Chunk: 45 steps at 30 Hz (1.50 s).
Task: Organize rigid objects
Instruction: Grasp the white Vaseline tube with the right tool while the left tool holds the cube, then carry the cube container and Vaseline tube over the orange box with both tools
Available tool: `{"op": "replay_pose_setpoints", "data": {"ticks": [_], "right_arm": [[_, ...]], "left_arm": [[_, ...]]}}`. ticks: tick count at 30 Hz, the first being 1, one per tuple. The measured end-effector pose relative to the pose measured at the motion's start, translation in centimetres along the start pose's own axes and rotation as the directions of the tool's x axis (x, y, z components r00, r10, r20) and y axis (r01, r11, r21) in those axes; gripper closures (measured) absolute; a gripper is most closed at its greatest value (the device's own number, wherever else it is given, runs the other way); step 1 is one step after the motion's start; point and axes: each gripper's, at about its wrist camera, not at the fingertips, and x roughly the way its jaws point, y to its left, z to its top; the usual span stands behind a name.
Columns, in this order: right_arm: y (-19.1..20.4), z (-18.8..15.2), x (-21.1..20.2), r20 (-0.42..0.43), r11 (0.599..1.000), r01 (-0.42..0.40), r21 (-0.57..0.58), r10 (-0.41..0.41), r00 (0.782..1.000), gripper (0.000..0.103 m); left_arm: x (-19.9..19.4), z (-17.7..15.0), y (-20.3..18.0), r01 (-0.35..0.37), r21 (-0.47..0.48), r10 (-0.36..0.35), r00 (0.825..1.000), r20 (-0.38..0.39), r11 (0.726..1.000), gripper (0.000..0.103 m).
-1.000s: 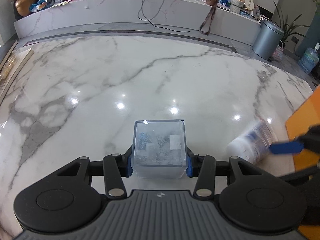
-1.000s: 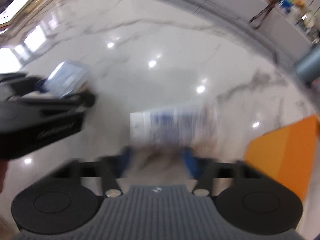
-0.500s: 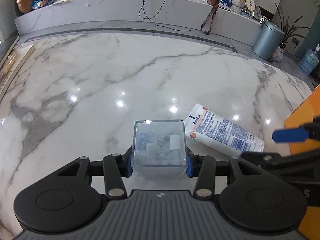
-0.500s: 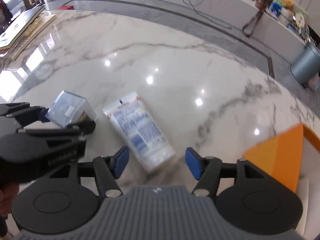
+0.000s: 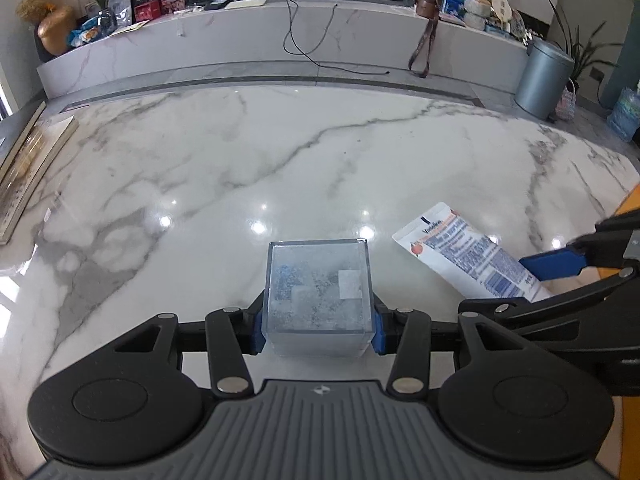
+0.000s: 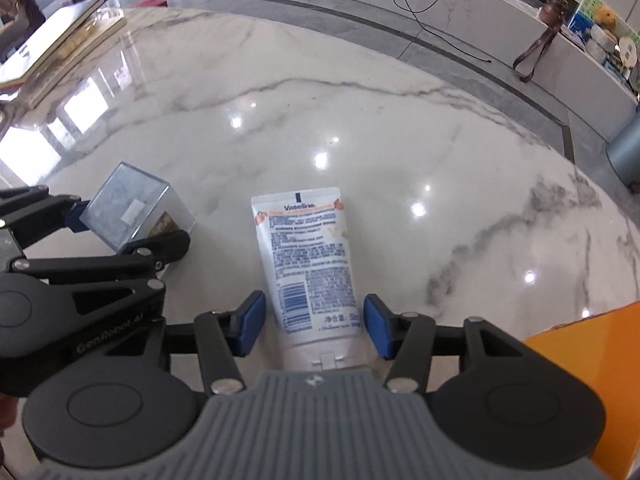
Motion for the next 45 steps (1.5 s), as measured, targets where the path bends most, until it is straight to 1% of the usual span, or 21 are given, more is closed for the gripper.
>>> {"op": "replay_pose_setpoints", "data": {"ticks": [2, 3, 4, 10, 14, 17, 19, 21, 25, 29, 32, 36, 38, 42, 45], "right_arm": [[-0.1, -0.2, -0.1, 0.004, 1.000, -0.009, 0.018, 0.009, 1.000, 0.051], [0.1, -0.2, -0.2, 0.007, 1.000, -0.010, 0.015, 0.009, 1.000, 0.054], [0.4, -0.3, -0.3, 0.006, 1.000, 0.001, 0.009, -0.001, 1.000, 0.055], [0.9, -1.4, -0.9, -0.001, 0.998, 0.027, 0.056, -0.027, 1.000, 0.057], [1.3, -2.1, -2.3, 0.013, 0.996, 0.020, 0.090, -0.021, 1.000, 0.057], [1.2, -2.8, -4.1, 0.039, 0.994, 0.005, 0.107, -0.010, 0.999, 0.057], [1.1, -3.4, -5.6, 0.060, 0.993, -0.004, 0.117, -0.003, 0.998, 0.057], [0.9, -4.0, -7.2, 0.086, 0.992, -0.010, 0.126, -0.001, 0.996, 0.057], [0.6, -5.1, -10.8, 0.142, 0.990, -0.017, 0.137, -0.002, 0.990, 0.057], [-0.6, -6.7, -14.7, 0.188, 0.987, -0.008, 0.159, -0.022, 0.982, 0.057], [-1.8, -8.1, -17.5, 0.219, 0.984, 0.009, 0.180, -0.049, 0.974, 0.057], [-4.2, -10.9, -21.2, 0.262, 0.975, 0.034, 0.220, -0.093, 0.961, 0.057], [-5.4, -12.3, -22.4, 0.272, 0.969, 0.049, 0.240, -0.116, 0.955, 0.057], [-8.1, -15.1, -24.4, 0.276, 0.955, 0.079, 0.285, -0.160, 0.948, 0.057], [-10.3, -17.0, -25.0, 0.268, 0.941, 0.101, 0.324, -0.194, 0.944, 0.057]], "left_arm": [[0.1, 0.1, 0.2, 0.001, -0.008, 0.000, 1.000, 0.004, 1.000, 0.050], [0.1, 0.1, 0.2, 0.001, -0.010, -0.001, 1.000, 0.006, 1.000, 0.050], [0.1, 0.1, 0.2, 0.000, -0.005, 0.000, 1.000, 0.009, 1.000, 0.050], [0.1, 0.0, 0.3, 0.003, -0.006, -0.002, 1.000, 0.014, 1.000, 0.050], [-0.6, 0.0, 0.5, 0.040, -0.030, -0.039, 0.999, 0.020, 0.999, 0.050], [-2.0, 0.2, 0.5, 0.062, -0.045, -0.060, 0.997, 0.043, 0.997, 0.050], [-3.1, 0.3, 0.6, 0.086, -0.074, -0.082, 0.995, 0.058, 0.994, 0.050], [-4.6, 0.3, 0.5, 0.118, -0.090, -0.110, 0.990, 0.089, 0.989, 0.050], [-7.8, 0.2, -0.6, 0.159, -0.091, -0.143, 0.977, 0.159, 0.983, 0.050], [-10.5, 0.0, -2.3, 0.198, -0.086, -0.180, 0.966, 0.186, 0.976, 0.050], [-12.5, 0.1, -4.1, 0.228, -0.056, -0.212, 0.956, 0.204, 0.972, 0.050], [-15.3, 0.4, -7.1, 0.255, 0.020, -0.252, 0.938, 0.238, 0.967, 0.050], [-16.5, 0.5, -9.0, 0.271, 0.064, -0.279, 0.927, 0.251, 0.960, 0.050], [-18.2, 0.5, -13.1, 0.296, 0.162, -0.330, 0.908, 0.259, 0.941, 0.050], [-18.4, 0.1, -16.3, 0.312, 0.242, -0.369, 0.897, 0.244, 0.919, 0.050]]}}
